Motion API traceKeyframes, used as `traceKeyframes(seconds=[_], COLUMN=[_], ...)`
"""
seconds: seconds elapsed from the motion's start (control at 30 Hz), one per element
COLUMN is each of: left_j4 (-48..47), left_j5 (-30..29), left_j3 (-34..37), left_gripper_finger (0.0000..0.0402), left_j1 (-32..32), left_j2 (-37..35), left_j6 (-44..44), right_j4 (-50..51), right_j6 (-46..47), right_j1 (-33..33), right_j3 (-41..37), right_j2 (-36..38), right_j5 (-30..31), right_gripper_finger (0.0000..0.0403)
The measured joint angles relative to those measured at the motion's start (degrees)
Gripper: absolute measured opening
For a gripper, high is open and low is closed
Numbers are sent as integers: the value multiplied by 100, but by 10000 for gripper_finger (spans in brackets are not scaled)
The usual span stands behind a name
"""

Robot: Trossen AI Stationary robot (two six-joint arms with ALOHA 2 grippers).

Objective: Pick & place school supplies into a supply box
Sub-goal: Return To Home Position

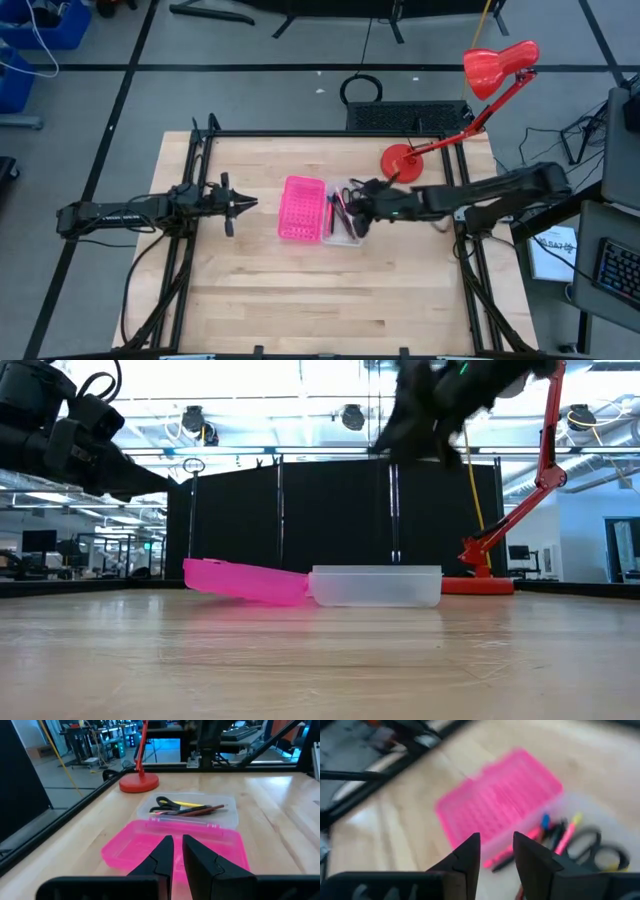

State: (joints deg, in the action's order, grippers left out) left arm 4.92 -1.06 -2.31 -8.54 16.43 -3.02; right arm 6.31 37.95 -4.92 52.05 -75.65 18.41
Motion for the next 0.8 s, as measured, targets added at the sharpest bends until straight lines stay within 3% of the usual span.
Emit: traceKeyframes(seconds=[0.17, 0.3, 0.37, 0.47, 0.57, 0.8], left_j4=[291, 291, 273, 266, 291, 619], left_j5=[-50, -50, -50, -47, -51, -60], left_j3=[0, 0, 0, 0, 0, 0], left_gripper_finger=[49, 49, 49, 49, 49, 48], left_j1=[0, 0, 0, 0, 0, -7], left_j2=[-2, 0, 0, 0, 0, 0], left_j6=[-27, -26, -26, -52, -5, -407], right_j4=[169, 712, 935, 960, 722, -628], right_j6=[-1402, -2634, -2860, -3055, -3377, -3675], right_j1=[-411, -619, -654, -661, -662, -634], right_j3=[0, 0, -32, -263, -756, -2441], right_j2=[971, 1542, 1764, 2139, 2573, 3676], right_j5=[795, 884, 1083, 1346, 1272, 373], right_gripper_finger=[85, 38, 11, 9, 6, 1])
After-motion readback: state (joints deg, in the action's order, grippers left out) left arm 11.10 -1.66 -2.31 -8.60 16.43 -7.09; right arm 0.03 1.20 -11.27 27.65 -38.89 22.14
